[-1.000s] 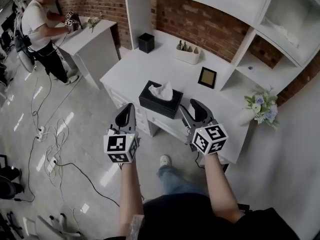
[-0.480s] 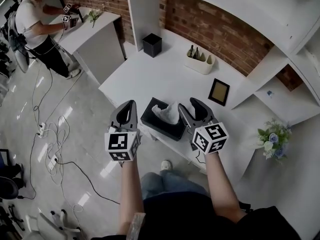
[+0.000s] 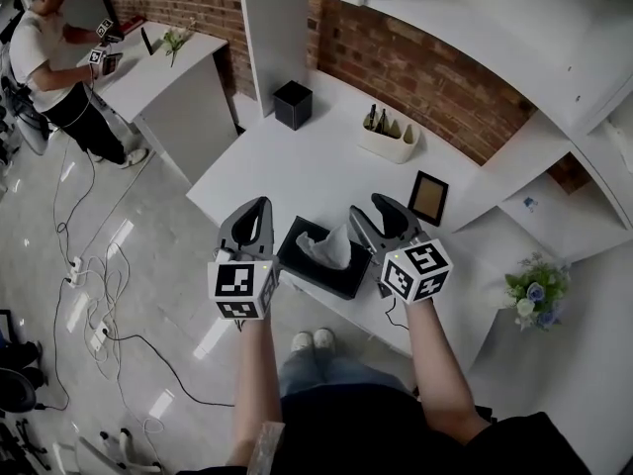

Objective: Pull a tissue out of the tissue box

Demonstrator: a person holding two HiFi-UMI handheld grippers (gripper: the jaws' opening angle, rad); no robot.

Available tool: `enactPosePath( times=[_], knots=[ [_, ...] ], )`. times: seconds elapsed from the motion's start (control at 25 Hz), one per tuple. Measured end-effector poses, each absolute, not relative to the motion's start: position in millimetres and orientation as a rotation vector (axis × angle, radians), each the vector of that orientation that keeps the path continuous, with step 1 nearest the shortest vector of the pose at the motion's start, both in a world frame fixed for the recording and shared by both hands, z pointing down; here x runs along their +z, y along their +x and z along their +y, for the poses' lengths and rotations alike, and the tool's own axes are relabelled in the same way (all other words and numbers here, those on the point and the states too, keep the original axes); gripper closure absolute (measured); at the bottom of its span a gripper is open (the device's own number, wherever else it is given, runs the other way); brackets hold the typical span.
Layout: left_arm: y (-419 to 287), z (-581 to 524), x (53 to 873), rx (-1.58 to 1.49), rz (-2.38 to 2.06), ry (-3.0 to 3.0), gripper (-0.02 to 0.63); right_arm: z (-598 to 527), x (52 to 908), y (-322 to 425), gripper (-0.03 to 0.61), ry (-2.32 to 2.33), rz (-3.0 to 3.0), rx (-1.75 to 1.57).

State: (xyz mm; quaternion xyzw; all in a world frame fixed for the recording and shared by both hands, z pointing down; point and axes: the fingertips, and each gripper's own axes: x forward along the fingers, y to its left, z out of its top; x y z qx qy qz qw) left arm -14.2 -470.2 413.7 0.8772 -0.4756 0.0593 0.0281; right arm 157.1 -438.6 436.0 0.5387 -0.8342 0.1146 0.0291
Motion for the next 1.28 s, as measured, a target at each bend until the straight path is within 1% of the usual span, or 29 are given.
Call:
enactPosePath(
  times=[0.12,0.44,0.64,0.8,1.04,1.16,1.2,1.24,1.28],
  knots=[
    [-11.7,-475.8,417.4,0.171,-1.445,2.705,0.604,-452.8,429.6,155.3,0.385,1.527,-2.546,0.254],
    [-21.4,-473.7,425.8,0.183,-1.443,2.685,0.604,-451.6,443.5,108.8,0.385,0.739,-2.391,0.037],
    [-31.9,-468.0,431.1,0.202,-1.452,2.667,0.604,-431.2,487.7,79.1,0.386,0.328,-2.162,-0.068],
    [-45.6,-463.1,431.8,0.206,-1.482,2.647,0.604,-413.1,535.1,71.1,0.396,0.104,-1.967,-0.137],
    [-65.0,-458.1,439.3,0.219,-1.511,2.603,0.604,-403.3,578.6,73.8,0.435,0.026,-1.841,-0.126],
    [-70.3,-457.3,441.5,0.221,-1.518,2.591,0.604,-403.7,586.4,75.1,0.47,0.04,-1.819,-0.116],
    [-70.8,-457.0,441.8,0.222,-1.518,2.59,0.604,-404.1,588.1,76.5,0.5,0.047,-1.81,-0.121],
    [-70.6,-456.6,442.0,0.222,-1.518,2.591,0.604,-404.6,589.0,78.0,0.562,0.056,-1.802,-0.127],
    [-70.0,-456.3,441.9,0.222,-1.516,2.592,0.604,-404.9,589.3,79.4,0.577,0.062,-1.798,-0.129]
  ],
)
